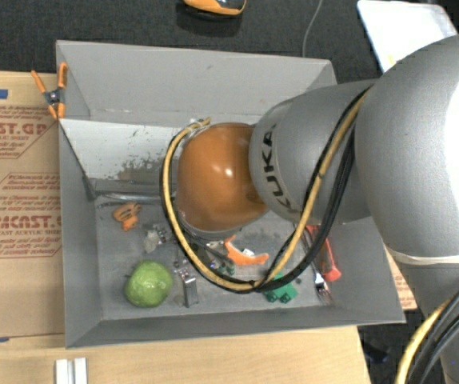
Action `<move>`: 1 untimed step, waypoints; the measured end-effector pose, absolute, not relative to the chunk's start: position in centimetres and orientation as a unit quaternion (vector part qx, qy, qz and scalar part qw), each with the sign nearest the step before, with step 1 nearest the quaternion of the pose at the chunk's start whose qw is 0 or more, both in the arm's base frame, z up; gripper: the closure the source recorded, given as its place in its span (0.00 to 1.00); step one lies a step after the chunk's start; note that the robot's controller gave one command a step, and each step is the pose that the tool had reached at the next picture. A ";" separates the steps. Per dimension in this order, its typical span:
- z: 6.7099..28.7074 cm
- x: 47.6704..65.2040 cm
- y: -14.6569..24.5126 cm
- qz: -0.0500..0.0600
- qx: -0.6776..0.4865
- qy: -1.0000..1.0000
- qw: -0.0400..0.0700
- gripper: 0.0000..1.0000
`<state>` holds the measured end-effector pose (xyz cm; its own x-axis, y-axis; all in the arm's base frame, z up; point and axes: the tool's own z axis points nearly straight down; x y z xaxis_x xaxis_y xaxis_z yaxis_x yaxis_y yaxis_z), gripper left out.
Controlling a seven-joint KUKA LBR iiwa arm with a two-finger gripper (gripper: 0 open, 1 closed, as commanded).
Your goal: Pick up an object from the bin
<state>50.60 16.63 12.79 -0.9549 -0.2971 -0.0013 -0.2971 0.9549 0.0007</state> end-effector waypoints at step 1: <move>11.4 50.0 17.6 0.000 -0.359 0.933 0.001 0.00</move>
Offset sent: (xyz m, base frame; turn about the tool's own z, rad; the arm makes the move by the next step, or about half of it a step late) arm -0.0098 0.0357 -0.0414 -0.5813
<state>50.03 17.59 11.43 -0.7423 -0.6700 -0.0026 -0.6700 0.7423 -0.0007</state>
